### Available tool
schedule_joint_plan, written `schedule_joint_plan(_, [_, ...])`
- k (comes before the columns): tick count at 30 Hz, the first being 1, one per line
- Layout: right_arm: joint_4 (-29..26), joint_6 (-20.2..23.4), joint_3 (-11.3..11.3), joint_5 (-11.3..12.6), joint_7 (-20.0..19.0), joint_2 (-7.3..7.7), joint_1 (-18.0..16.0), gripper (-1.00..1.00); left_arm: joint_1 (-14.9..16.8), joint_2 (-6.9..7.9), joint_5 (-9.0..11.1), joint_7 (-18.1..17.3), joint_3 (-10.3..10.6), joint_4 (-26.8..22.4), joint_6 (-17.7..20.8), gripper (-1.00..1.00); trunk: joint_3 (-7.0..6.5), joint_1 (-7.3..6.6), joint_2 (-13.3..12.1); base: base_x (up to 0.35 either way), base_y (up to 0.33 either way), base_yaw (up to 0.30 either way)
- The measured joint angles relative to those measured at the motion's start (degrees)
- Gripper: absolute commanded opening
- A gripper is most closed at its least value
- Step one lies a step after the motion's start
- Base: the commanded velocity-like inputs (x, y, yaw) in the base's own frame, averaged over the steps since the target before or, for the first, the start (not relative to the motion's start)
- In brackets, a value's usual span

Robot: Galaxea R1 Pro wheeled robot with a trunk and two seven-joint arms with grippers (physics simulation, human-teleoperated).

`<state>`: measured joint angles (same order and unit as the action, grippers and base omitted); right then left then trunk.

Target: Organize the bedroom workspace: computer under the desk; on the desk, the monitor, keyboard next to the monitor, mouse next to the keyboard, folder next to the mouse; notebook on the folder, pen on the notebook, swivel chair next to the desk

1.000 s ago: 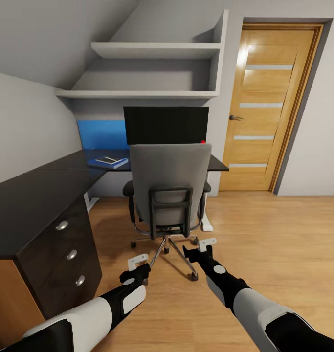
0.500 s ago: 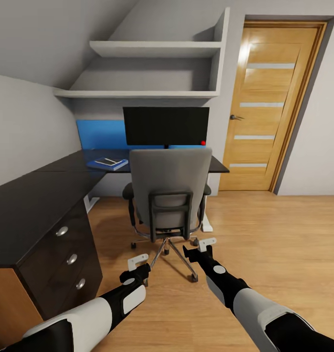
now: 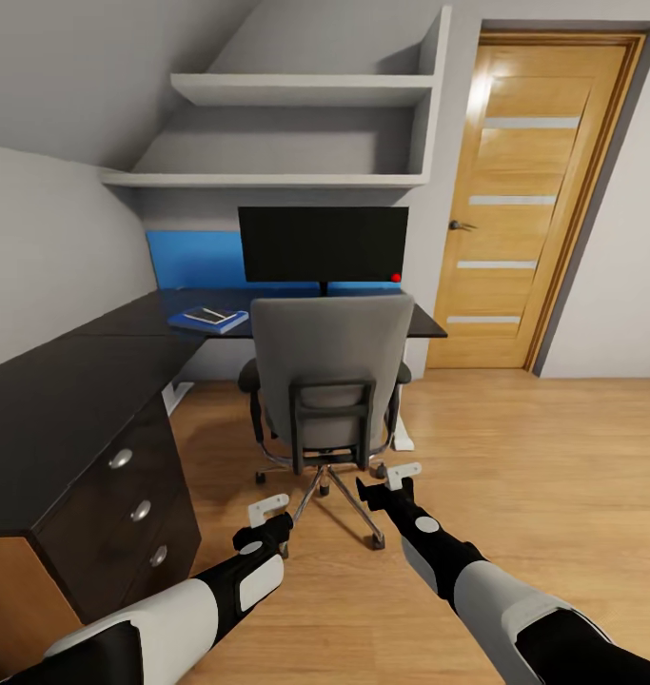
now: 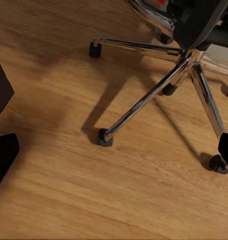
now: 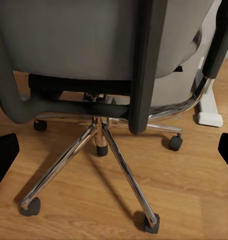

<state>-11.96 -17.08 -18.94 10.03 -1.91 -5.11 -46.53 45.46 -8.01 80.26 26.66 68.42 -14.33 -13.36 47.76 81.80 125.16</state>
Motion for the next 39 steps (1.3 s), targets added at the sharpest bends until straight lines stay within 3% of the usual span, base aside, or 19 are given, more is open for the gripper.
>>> schedule_joint_plan(5, [0.33,-1.85,0.23,0.29,0.0,0.24,0.01,1.0,0.02,-0.01,0.05,-0.03,0.03,2.23,0.14,1.0,-0.46,-1.1,-2.01,0.0,0.0,0.046])
schedule_joint_plan(7, [3.63,-7.47,0.67,1.04,0.06,0.59,0.0,1.0,0.01,-0.01,0.11,-0.02,-0.01,4.53,0.13,1.0,-0.63,-1.54,-2.81,0.0,0.0,0.087])
schedule_joint_plan(8, [6.01,-10.74,0.98,2.61,0.08,0.85,0.03,1.0,-0.13,0.01,0.17,-0.02,-0.05,6.16,-0.05,1.0,-0.72,-1.75,-3.21,0.0,0.0,0.09])
schedule_joint_plan(10, [8.03,-12.21,1.04,4.11,0.08,1.07,0.05,1.0,-0.63,0.07,0.17,-0.02,-0.05,7.25,-0.18,1.0,-0.91,-2.2,-4.01,0.0,0.0,0.091])
schedule_joint_plan(12, [11.62,-14.73,1.33,6.29,0.09,2.96,0.12,1.0,-3.03,0.17,0.28,-0.06,-0.23,9.21,-0.19,1.0,-1.08,-2.63,-4.81,0.0,0.0,0.092])
schedule_joint_plan(15, [12.75,-16.97,1.19,8.08,0.08,4.83,1.19,1.0,-6.7,0.22,0.26,-0.1,-0.18,9.87,-0.27,1.0,-1.36,-3.29,-6.02,0.0,0.0,0.092])
schedule_joint_plan(17, [13.03,-20.61,1.35,9.62,0.03,6.63,7.78,1.0,-11.91,1.61,0.33,-0.22,-0.39,10.13,-0.36,1.0,-1.53,-3.73,-6.82,0.0,0.0,0.101])
schedule_joint_plan(23, [13.04,-33.83,1.24,9.61,0.0,8.35,20.11,1.0,-18.03,4.55,0.41,-0.29,-0.21,10.18,-2.11,1.0,-2.09,-5.05,-9.22,0.0,0.0,0.11])
schedule_joint_plan(24, [13.04,-34.4,1.15,9.55,0.0,8.58,20.96,1.0,-18.56,4.73,0.39,-0.32,-0.13,10.19,-2.74,1.0,-2.19,-5.27,-9.62,0.0,0.0,0.108])
schedule_joint_plan(25, [13.07,-35.64,1.27,9.65,0.01,9.22,22.97,1.0,-20.4,5.17,0.56,-0.79,-0.32,10.19,-5.69,1.0,-2.27,-5.49,-10.02,0.0,0.0,0.105])
schedule_joint_plan(28, [13.01,-36.26,1.1,9.64,0.0,9.52,24.21,1.0,-22.08,5.35,0.51,-1.96,-0.11,10.17,-8.47,1.0,-2.57,-6.15,-11.23,0.0,0.0,0.102])
schedule_joint_plan(39, [12.99,-36.06,0.7,9.51,-0.07,9.17,24.6,1.0,-22.69,5.21,0.51,-2.71,-0.02,10.1,-9.46,1.0,-3.61,-8.57,-15.64,0.0,0.0,0.099])
